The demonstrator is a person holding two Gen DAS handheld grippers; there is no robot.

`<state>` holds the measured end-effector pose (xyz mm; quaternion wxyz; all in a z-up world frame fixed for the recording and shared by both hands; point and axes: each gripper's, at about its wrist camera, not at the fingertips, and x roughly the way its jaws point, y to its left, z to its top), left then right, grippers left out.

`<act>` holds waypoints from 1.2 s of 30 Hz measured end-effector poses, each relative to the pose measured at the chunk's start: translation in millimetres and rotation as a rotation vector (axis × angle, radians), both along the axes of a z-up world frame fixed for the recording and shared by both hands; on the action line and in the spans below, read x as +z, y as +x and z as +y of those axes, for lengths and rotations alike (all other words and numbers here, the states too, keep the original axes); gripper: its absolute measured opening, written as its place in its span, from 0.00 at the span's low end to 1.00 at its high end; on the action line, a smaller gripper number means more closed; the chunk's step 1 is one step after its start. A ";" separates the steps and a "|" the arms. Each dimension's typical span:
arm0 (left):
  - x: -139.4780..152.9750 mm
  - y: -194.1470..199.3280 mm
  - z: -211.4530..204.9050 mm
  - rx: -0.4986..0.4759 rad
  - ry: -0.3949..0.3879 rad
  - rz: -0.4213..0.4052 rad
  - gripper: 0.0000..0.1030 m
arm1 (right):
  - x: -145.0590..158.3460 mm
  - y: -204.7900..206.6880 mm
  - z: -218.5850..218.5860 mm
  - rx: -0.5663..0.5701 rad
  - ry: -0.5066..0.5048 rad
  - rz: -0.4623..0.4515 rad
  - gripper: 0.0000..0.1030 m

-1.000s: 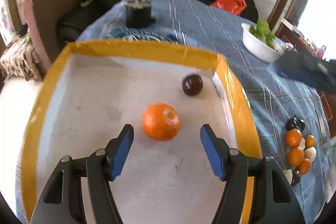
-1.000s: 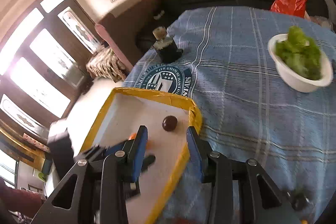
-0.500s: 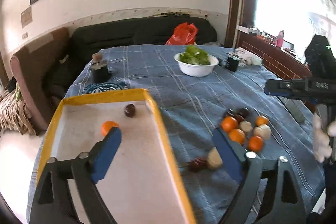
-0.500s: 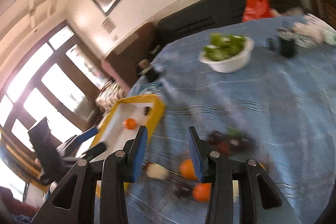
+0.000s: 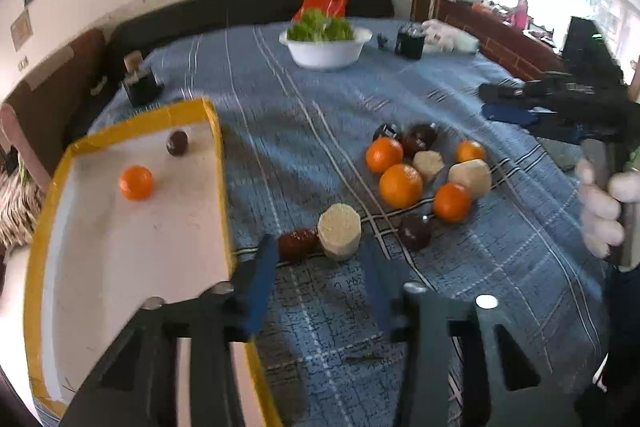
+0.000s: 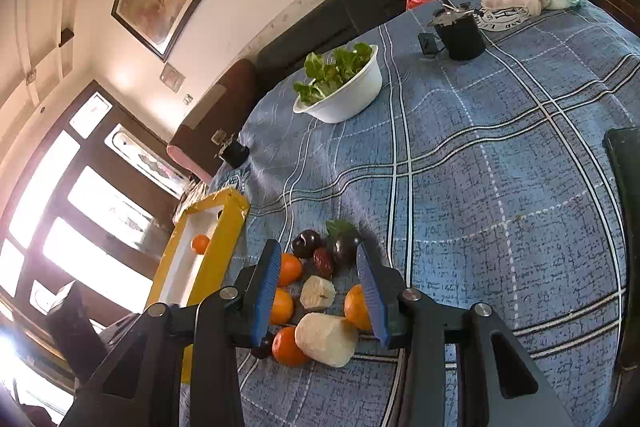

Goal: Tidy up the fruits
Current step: 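Move both grippers back to the fruit pile, then grasp a white yam piece with the left gripper while the right gripper grasps an orange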

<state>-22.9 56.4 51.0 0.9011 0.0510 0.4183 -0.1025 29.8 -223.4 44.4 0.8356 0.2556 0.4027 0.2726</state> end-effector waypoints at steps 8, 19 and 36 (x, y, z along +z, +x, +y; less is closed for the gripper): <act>-10.3 16.8 -16.4 -0.042 0.039 0.027 0.39 | 5.3 -7.5 0.1 0.005 0.001 -0.024 0.43; -22.2 32.2 -32.8 0.006 0.076 0.024 0.27 | -8.2 -2.2 4.7 -0.021 -0.124 0.045 0.43; -17.1 28.6 -41.8 -0.010 -0.040 -0.002 0.27 | -31.0 1.9 28.8 0.046 -0.338 0.070 0.41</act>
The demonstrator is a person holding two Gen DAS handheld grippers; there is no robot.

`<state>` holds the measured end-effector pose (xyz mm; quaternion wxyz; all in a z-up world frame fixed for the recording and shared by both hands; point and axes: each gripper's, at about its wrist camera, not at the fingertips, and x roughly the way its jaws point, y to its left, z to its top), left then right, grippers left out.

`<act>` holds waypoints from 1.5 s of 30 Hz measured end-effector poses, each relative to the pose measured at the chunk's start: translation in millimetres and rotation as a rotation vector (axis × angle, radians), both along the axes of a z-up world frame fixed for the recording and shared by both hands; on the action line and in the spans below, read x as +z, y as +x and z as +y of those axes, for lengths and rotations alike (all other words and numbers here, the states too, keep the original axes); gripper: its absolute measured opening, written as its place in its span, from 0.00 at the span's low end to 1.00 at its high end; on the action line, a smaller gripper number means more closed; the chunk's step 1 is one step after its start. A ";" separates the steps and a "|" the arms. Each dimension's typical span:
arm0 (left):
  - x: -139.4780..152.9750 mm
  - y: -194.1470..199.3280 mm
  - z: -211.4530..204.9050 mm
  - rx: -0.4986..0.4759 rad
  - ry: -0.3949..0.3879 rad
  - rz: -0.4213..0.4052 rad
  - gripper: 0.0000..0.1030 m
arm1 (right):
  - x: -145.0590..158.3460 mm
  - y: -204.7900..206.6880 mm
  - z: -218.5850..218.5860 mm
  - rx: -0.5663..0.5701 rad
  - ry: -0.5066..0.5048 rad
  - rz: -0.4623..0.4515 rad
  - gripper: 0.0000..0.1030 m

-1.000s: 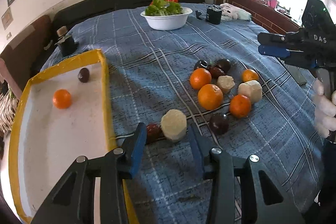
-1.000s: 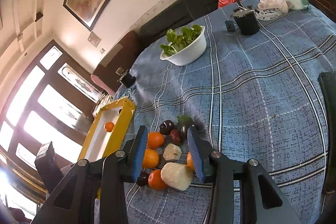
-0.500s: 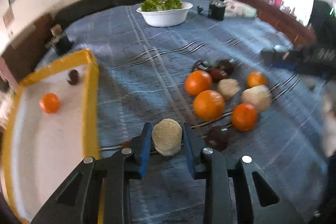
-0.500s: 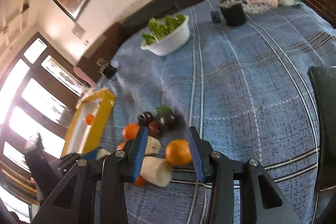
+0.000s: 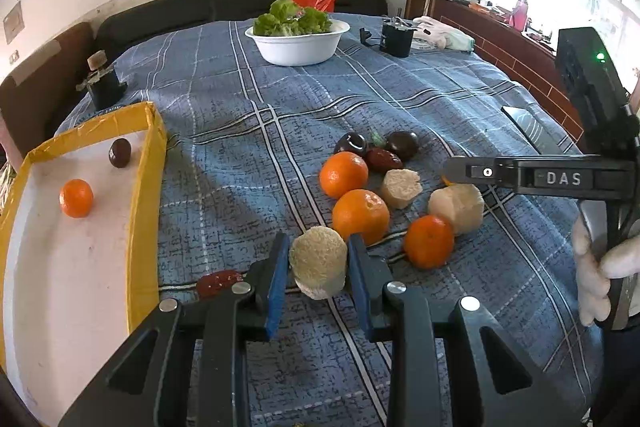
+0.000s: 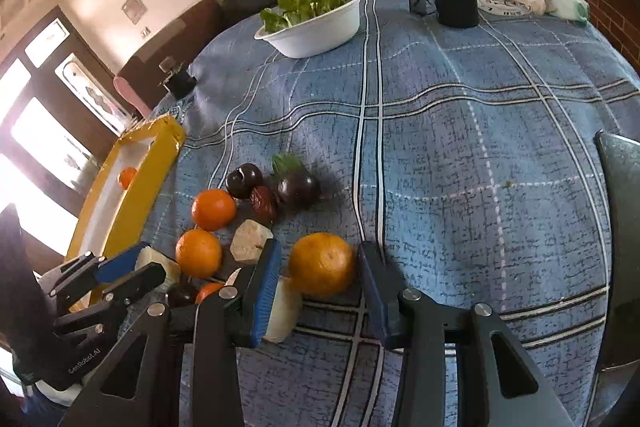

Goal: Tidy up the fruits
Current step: 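Grasp a white yam piece with the left gripper while the right gripper grasps an orange, then carry the yam piece and orange into the tray and open both grippers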

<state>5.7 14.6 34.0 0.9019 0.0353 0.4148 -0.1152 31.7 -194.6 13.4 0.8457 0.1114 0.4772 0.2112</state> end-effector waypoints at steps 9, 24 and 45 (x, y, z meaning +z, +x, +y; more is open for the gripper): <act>-6.1 0.3 3.4 0.015 -0.028 0.006 0.27 | 14.9 -6.8 -10.2 -0.024 0.091 -0.070 0.35; 5.0 -12.4 0.6 0.034 -0.050 -0.082 0.27 | 26.9 -19.3 20.1 0.095 0.146 -0.142 0.36; 31.7 -21.5 24.7 0.078 -0.096 -0.105 0.27 | 32.9 -25.9 22.9 0.142 0.209 -0.170 0.36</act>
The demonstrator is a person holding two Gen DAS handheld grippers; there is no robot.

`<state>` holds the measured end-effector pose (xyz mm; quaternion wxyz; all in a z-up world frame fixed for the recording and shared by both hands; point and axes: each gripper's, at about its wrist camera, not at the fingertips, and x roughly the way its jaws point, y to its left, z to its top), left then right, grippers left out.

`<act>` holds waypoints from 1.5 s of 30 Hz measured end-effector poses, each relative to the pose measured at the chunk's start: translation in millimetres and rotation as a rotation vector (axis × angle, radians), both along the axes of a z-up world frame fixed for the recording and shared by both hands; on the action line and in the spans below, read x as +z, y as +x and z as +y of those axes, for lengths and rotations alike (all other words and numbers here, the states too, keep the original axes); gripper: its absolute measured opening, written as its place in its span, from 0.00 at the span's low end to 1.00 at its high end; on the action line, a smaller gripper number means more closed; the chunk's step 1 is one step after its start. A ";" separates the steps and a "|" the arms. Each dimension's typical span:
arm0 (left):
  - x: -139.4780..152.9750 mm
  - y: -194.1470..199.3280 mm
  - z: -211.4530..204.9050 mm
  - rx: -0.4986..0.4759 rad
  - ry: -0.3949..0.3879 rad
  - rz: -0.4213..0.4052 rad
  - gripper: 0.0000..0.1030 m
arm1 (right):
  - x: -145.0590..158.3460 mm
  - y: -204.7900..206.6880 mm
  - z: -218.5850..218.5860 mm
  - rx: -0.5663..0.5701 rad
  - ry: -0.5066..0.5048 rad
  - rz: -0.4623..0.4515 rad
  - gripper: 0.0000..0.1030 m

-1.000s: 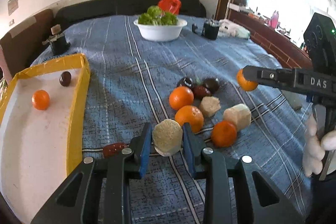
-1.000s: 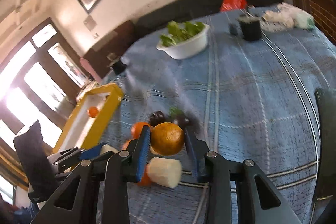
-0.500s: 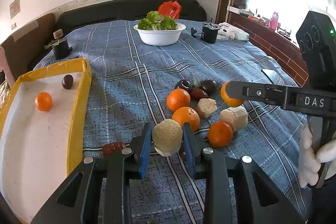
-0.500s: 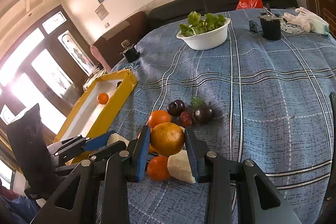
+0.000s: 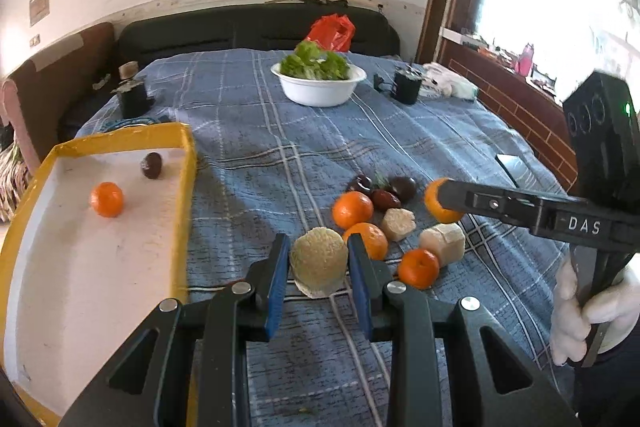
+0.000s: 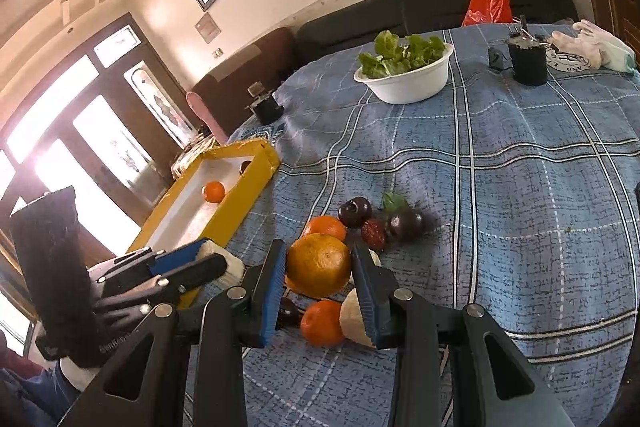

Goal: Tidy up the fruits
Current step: 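Carry the yam piece and orange into the tray and open both grippers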

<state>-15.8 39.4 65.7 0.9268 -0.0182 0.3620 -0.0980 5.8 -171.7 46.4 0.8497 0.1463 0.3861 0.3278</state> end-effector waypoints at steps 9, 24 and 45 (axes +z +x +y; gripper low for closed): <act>18.8 -1.1 69.5 0.078 -0.054 0.047 0.27 | 14.6 -4.3 24.5 0.062 0.063 0.058 0.36; 15.7 44.5 182.0 0.216 0.014 0.187 0.27 | 37.4 23.2 174.7 0.246 -0.059 0.076 0.37; -25.4 88.5 216.9 0.277 -0.036 0.273 0.27 | -15.3 70.8 285.4 0.242 -0.368 0.051 0.38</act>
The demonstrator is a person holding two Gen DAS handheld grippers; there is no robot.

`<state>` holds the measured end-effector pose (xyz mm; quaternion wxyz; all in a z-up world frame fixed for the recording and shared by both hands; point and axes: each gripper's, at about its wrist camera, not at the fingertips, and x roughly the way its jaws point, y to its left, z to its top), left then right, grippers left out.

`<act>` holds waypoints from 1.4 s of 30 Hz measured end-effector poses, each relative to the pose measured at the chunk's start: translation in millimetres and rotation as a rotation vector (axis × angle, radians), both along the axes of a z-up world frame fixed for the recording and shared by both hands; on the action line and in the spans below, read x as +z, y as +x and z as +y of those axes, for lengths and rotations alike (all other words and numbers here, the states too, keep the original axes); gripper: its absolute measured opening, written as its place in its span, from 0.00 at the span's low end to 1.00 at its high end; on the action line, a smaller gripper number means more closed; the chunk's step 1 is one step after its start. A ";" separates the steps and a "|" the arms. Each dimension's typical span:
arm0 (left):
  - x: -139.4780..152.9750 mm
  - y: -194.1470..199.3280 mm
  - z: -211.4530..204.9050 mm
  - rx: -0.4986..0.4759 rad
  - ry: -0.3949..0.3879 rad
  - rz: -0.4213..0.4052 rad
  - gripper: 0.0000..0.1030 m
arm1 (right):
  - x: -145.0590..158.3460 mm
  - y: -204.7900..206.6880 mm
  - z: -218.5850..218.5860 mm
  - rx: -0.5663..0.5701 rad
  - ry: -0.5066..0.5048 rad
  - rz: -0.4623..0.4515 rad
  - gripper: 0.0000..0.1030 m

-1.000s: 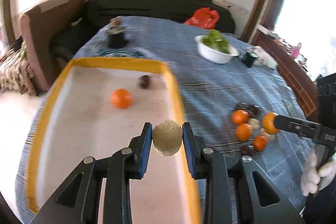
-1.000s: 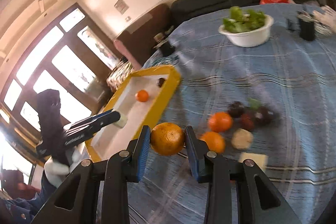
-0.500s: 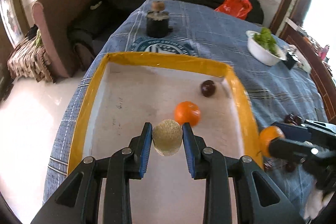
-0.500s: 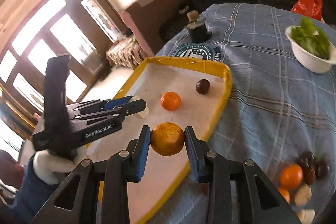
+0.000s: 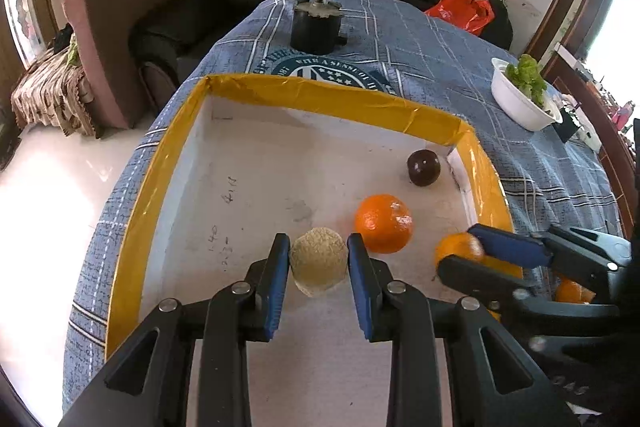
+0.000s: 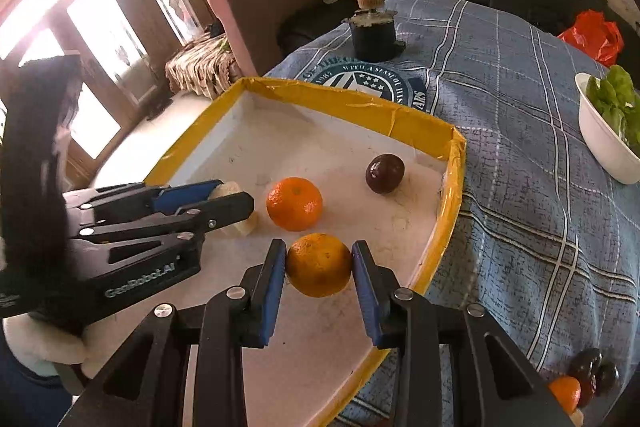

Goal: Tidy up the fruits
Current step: 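Carry the yam piece and orange into the tray and open both grippers, then move both grippers back toward the fruit pile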

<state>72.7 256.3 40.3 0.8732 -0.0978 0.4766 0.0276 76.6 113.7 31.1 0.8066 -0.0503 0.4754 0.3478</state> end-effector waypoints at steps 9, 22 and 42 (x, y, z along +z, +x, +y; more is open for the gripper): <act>0.7 -0.2 -6.1 -0.025 0.005 -0.014 0.28 | -8.8 1.4 6.0 -0.001 -0.028 -0.011 0.38; 24.1 -20.9 -11.7 -0.021 -0.019 -0.087 0.41 | 26.8 -18.2 -35.7 -0.006 0.100 -0.047 0.41; 53.2 -94.6 -74.0 -0.124 -0.051 -0.229 0.45 | -13.6 -64.1 -102.3 0.049 0.025 0.002 0.41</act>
